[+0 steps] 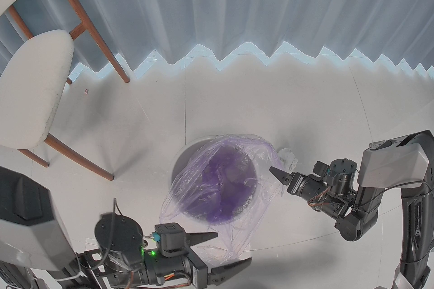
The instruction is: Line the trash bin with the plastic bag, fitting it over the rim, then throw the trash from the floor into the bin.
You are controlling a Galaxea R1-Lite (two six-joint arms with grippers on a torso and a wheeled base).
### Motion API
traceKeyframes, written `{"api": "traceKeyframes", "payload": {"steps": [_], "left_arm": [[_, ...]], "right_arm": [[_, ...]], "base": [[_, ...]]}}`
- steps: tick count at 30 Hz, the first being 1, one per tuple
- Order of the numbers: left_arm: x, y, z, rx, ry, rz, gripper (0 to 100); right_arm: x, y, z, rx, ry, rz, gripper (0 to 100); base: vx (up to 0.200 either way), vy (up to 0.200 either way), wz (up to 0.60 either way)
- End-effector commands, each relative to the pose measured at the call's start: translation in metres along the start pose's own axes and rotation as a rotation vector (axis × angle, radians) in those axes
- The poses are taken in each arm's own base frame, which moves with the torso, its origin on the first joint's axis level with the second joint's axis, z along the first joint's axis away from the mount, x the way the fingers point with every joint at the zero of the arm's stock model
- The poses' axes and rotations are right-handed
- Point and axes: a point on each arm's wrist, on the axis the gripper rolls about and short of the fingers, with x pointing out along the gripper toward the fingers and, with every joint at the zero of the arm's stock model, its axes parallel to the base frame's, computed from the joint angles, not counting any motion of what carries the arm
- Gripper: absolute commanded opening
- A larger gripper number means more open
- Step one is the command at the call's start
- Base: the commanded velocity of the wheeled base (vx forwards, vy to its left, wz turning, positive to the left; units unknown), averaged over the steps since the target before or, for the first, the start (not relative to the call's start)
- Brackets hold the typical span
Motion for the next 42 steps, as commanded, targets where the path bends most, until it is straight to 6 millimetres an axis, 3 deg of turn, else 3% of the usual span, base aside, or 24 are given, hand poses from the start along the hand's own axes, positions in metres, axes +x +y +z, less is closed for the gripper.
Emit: {"api": "traceKeyframes", "payload": {"steps": [1,5,10,13,29,42], "left_arm": [[-0.026,0.027,0.025,0.083,-0.139,0.199,100],[-0.049,0.070,0.018,0.171,-0.086,0.414,100],[-0.057,0.092,0.029,0.197,-0.127,0.497,100],[-0.051,0.105,0.030,0.192,-0.128,0.503,100],[-0.017,0.127,0.020,0.162,-0.080,0.451,100],[0.005,0.133,0.032,0.133,-0.150,0.414,100]], "right_arm": [[-0.001,0.005,0.001,-0.005,-0.011,0.018,100],[0.002,0.005,0.001,-0.008,-0.016,0.020,100],[0.002,0.004,0.000,-0.007,-0.014,0.018,100],[0.002,0.004,0.000,-0.007,-0.014,0.018,100],[0.002,0.005,0.002,-0.005,-0.019,0.022,100],[0.002,0.007,0.001,-0.008,-0.018,0.026,100]], "base": [[0.000,0.000,0.00],[0.000,0.000,0.00],[0.000,0.000,0.00],[0.000,0.000,0.00],[0.000,0.000,0.00],[0.000,0.000,0.00]]}}
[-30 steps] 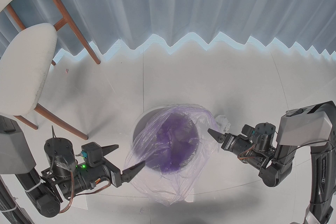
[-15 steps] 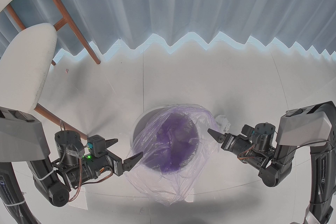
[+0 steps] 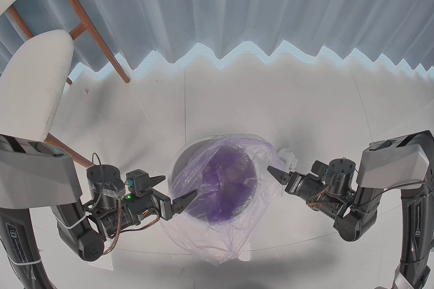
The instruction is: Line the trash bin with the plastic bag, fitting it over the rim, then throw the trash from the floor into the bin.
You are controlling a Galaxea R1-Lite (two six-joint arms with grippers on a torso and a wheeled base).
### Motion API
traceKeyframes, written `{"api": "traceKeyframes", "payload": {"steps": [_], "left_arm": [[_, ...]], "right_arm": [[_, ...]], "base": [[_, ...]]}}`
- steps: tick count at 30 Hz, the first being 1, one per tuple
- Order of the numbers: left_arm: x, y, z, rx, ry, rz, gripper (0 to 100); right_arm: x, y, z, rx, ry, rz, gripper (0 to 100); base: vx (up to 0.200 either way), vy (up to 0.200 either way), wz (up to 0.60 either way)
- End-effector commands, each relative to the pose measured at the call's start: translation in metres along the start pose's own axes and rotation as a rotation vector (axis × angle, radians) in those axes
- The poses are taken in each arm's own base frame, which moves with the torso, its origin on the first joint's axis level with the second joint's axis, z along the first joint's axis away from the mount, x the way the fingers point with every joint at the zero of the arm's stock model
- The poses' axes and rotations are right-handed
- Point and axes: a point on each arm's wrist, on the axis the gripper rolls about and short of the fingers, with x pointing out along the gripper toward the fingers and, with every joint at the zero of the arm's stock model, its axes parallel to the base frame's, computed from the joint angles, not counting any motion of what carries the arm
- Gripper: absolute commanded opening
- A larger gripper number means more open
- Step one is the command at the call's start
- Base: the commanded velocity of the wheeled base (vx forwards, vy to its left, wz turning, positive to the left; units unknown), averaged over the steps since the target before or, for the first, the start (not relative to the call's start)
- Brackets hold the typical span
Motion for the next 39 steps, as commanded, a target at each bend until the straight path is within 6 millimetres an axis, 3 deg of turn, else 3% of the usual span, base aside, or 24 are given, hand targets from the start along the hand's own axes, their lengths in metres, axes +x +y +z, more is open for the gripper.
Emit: {"api": "traceKeyframes", "payload": {"steps": [1,10,17,18,28,39], "left_arm": [[0.008,0.002,-0.002,0.000,-0.001,0.000,100],[0.025,0.003,-0.006,0.005,-0.008,-0.012,100],[0.027,0.003,-0.015,0.000,0.021,-0.012,100],[0.025,0.002,-0.015,-0.002,0.024,-0.013,0],[0.014,0.005,0.016,-0.047,-0.081,0.003,0],[0.024,0.038,0.024,-0.143,-0.145,0.077,0]], "right_arm": [[0.000,0.002,0.002,-0.003,-0.015,0.012,100],[0.000,0.002,0.003,-0.003,-0.017,0.015,100],[0.000,0.002,0.003,-0.002,-0.017,0.015,100],[0.000,0.002,0.003,-0.002,-0.017,0.015,100],[0.001,0.001,0.002,-0.002,-0.014,0.013,100],[0.012,-0.001,0.006,-0.004,-0.052,0.020,100]], "base": [[0.000,0.000,0.00],[0.000,0.000,0.00],[0.000,0.000,0.00],[0.000,0.000,0.00],[0.000,0.000,0.00],[0.000,0.000,0.00]]}}
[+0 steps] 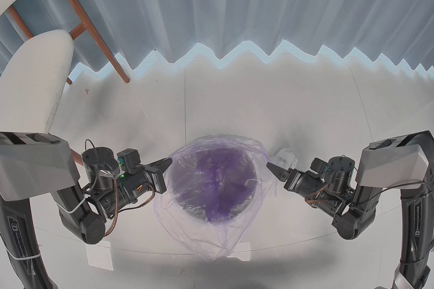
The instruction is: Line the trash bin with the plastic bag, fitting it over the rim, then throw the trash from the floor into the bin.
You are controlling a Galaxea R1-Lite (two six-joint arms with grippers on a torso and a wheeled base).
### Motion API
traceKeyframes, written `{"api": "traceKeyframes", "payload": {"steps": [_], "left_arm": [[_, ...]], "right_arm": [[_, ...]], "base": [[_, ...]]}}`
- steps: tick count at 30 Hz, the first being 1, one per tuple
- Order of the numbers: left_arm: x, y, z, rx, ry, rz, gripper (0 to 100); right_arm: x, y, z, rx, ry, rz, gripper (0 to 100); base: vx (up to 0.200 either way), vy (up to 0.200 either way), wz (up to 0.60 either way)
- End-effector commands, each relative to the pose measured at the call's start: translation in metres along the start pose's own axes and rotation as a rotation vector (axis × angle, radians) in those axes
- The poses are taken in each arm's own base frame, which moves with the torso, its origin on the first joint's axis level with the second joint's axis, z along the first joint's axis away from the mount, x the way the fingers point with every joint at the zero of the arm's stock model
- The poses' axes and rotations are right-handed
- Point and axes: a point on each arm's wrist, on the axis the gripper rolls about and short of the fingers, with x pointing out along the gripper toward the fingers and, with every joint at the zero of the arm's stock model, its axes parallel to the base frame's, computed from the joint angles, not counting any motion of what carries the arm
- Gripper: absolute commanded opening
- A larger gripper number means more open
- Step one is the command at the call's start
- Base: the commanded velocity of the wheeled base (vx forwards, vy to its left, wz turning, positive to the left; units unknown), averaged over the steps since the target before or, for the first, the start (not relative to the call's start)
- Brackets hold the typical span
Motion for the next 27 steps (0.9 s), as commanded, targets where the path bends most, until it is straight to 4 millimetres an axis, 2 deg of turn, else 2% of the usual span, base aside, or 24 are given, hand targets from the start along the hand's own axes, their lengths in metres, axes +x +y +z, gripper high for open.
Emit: {"api": "traceKeyframes", "payload": {"steps": [1,7,13,23,27], "left_arm": [[0.008,0.006,0.002,-0.058,-0.020,0.007,0],[0.017,0.010,0.000,-0.102,-0.032,0.016,0],[0.024,0.015,-0.010,-0.113,-0.011,0.026,0],[0.034,0.018,-0.003,-0.146,-0.065,0.057,0],[0.033,0.018,0.000,-0.145,-0.078,0.065,0]], "right_arm": [[0.008,-0.004,0.003,-0.001,-0.036,0.001,100],[0.014,-0.009,-0.001,-0.001,-0.045,-0.023,100],[0.020,-0.011,0.001,0.000,-0.066,-0.025,100],[0.035,-0.010,-0.003,0.012,-0.104,-0.026,100],[0.034,-0.006,0.002,0.016,-0.124,-0.025,100]], "base": [[0.000,0.000,0.00],[0.000,0.000,0.00],[0.000,0.000,0.00],[0.000,0.000,0.00],[0.000,0.000,0.00]]}}
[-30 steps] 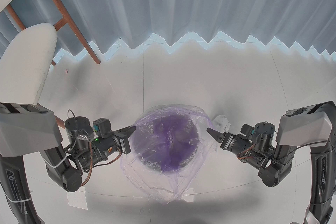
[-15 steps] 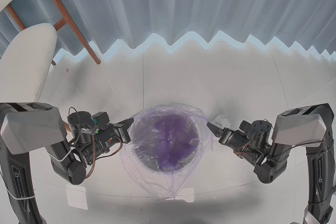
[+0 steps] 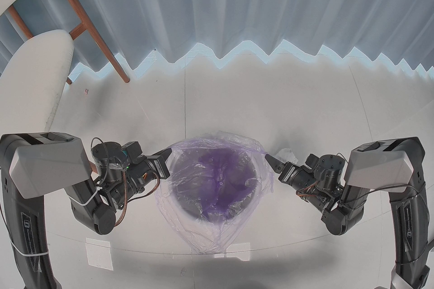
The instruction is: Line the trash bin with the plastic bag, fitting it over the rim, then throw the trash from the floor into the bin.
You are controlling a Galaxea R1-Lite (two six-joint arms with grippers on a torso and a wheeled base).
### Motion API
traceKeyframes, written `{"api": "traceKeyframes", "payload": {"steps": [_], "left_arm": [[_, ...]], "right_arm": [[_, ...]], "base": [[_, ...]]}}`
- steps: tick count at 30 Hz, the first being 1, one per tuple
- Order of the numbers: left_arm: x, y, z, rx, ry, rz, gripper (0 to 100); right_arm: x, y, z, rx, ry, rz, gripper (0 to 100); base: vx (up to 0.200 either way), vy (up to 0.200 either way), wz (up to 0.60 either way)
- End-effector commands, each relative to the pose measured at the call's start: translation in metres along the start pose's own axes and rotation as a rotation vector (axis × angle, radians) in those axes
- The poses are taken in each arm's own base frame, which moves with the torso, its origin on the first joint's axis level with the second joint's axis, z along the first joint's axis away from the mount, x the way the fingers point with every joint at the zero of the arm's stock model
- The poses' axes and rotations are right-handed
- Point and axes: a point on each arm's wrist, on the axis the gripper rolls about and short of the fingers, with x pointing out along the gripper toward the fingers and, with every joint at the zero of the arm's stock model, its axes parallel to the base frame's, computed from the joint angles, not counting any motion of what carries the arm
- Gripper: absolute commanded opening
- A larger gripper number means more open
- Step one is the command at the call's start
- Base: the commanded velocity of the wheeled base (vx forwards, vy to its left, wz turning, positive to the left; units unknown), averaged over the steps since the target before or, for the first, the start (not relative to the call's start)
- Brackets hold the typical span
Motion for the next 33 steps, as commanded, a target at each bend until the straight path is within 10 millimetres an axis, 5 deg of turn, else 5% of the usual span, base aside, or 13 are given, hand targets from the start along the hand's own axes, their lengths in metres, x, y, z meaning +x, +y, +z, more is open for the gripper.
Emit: {"api": "traceKeyframes", "payload": {"steps": [1,12,33], "left_arm": [[0.001,-0.001,0.002,-0.002,-0.009,-0.001,0],[0.007,-0.005,0.000,-0.004,-0.012,-0.019,0],[0.015,0.010,-0.002,-0.012,-0.029,0.011,0]], "right_arm": [[0.001,0.007,0.006,0.003,-0.032,0.026,100],[0.010,0.025,0.015,-0.020,-0.080,0.093,100],[0.034,0.014,0.024,-0.066,-0.121,0.086,100]], "base": [[0.000,0.000,0.00],[0.000,0.000,0.00],[0.000,0.000,0.00]]}}
